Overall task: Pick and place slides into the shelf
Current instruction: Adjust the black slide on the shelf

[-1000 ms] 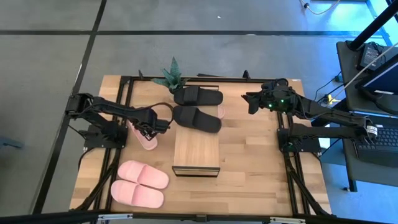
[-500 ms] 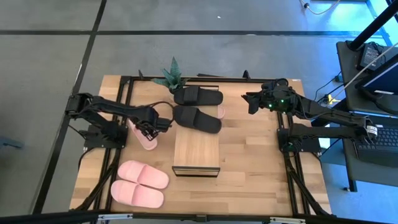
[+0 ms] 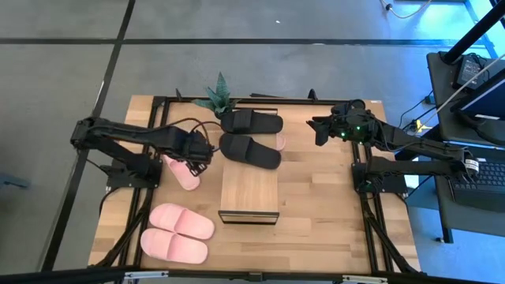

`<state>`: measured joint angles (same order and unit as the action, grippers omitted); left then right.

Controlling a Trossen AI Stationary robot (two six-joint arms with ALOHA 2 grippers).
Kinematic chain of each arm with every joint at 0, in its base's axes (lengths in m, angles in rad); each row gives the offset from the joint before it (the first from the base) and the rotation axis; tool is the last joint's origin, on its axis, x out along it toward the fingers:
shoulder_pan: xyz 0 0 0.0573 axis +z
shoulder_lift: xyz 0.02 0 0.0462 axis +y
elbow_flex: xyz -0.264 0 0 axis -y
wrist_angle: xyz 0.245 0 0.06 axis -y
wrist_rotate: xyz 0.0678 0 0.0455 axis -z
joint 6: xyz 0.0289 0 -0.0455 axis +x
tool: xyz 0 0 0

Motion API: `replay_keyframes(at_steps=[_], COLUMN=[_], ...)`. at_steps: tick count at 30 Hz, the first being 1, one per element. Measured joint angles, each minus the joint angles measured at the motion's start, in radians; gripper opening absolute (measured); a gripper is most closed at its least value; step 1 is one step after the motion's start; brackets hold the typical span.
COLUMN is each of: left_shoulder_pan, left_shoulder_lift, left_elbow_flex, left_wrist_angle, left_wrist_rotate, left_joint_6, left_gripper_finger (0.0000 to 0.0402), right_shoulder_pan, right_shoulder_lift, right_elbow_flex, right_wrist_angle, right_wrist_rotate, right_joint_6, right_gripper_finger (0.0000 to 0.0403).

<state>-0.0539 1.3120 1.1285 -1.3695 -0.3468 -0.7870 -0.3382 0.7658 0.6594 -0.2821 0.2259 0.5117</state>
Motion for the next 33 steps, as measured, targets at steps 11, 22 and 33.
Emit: replay_keyframes(at_steps=[11,22,33], left_shoulder_pan=[-0.124,-0.190,-0.198], left_shoulder_lift=[-0.012,-0.012,-0.024], left_elbow_flex=[0.133,0.148,0.148], left_wrist_angle=[0.328,0.390,0.466], left_wrist_rotate=[0.027,0.079,0.107], left_joint_6=[0.128,0.080,0.143], left_gripper_finger=[0.0229,0.0229,0.0229], right_shoulder_pan=[0.000,0.087,0.287], right_shoulder_lift=[0.000,0.095,0.426], right_elbow_flex=[0.000,0.070,0.442], right_wrist_angle=[0.068,0.174,-0.121], right_wrist_rotate=[-0.187,-0.332,-0.312], right_joint_6=[-0.080,-0.295,-0.448], right_gripper_finger=[0.0161,0.0161,0.0161])
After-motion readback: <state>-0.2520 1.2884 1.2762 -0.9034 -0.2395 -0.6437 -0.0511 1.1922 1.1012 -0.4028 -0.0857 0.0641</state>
